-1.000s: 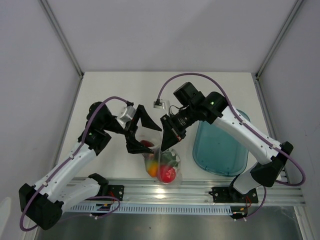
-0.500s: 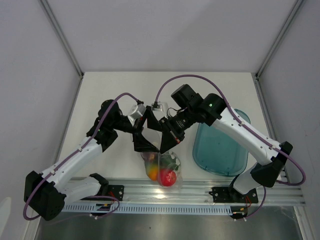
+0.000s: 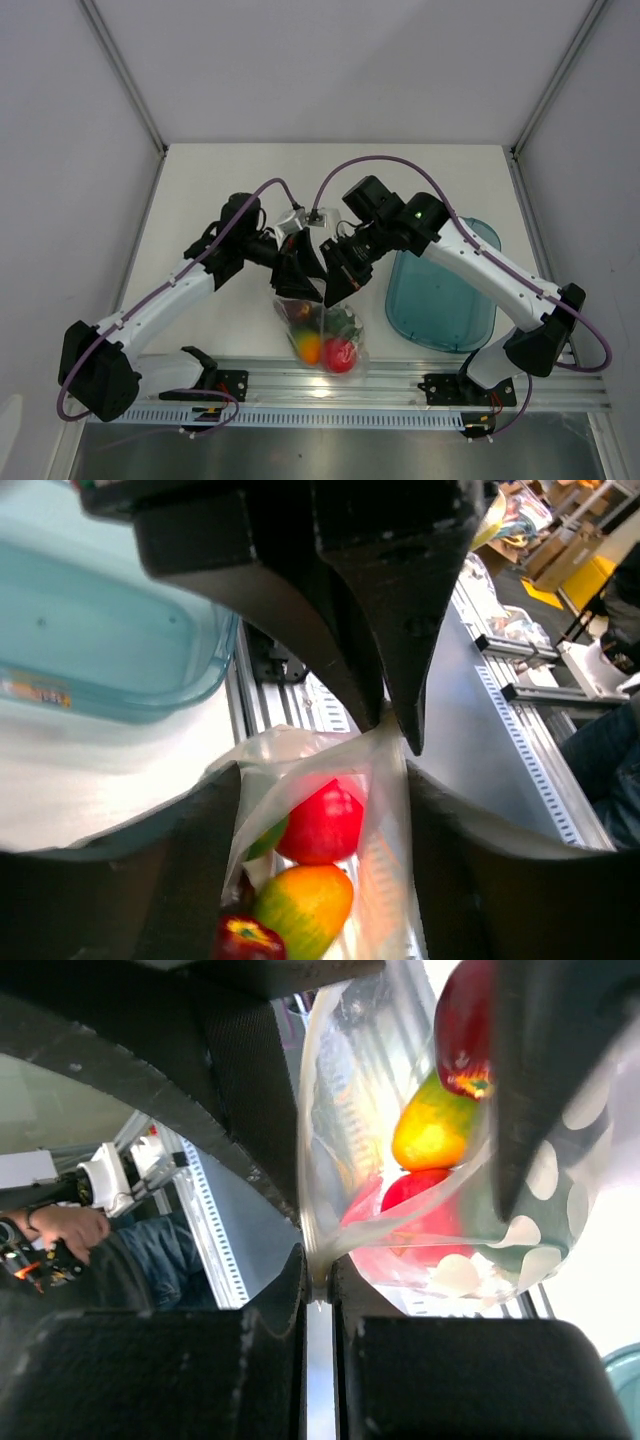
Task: Place the food in the zip-top bag and seal the zipper
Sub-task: Adjust the zipper food storage bag at the center of the board.
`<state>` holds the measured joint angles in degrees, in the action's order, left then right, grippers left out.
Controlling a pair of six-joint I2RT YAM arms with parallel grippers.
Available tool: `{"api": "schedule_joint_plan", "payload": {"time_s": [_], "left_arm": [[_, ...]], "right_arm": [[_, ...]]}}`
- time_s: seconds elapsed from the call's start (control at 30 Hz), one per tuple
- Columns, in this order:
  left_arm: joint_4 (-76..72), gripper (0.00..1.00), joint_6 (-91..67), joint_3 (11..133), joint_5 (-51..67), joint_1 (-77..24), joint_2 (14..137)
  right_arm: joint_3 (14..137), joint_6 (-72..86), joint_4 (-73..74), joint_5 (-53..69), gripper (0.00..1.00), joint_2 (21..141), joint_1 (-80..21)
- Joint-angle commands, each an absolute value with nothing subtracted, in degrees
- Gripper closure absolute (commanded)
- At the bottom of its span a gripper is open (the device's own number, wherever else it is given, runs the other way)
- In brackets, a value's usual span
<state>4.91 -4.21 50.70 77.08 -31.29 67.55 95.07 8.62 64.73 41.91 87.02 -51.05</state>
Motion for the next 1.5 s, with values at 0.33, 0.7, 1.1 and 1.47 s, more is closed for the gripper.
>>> {"api": "schedule_joint_plan", "payload": {"time_s": [0.33, 0.7, 1.1, 1.47], "left_arm": [[27.77, 0.99, 5.63, 56.78, 66.45, -31.38, 62.67], [30.94, 0.99, 0.44, 58.18, 62.5, -31.46, 62.31], [13.64, 0.99, -22.93, 53.0, 56.52, -31.46, 59.86], [7.03, 0.99, -30.94, 49.66, 57.13, -31.46, 58.71]], "right_arm": [[92.29, 6.5, 60.21, 30.15, 0.86, 84.37, -51.5], [93.61, 8.61, 58.8, 12.58, 0.01, 82.62, -50.1], [71.2, 14.76, 39.91, 31.78, 0.0, 65.31, -41.14], [64.86, 18.28, 25.76, 47.29, 0.35, 65.39, -38.41]]}}
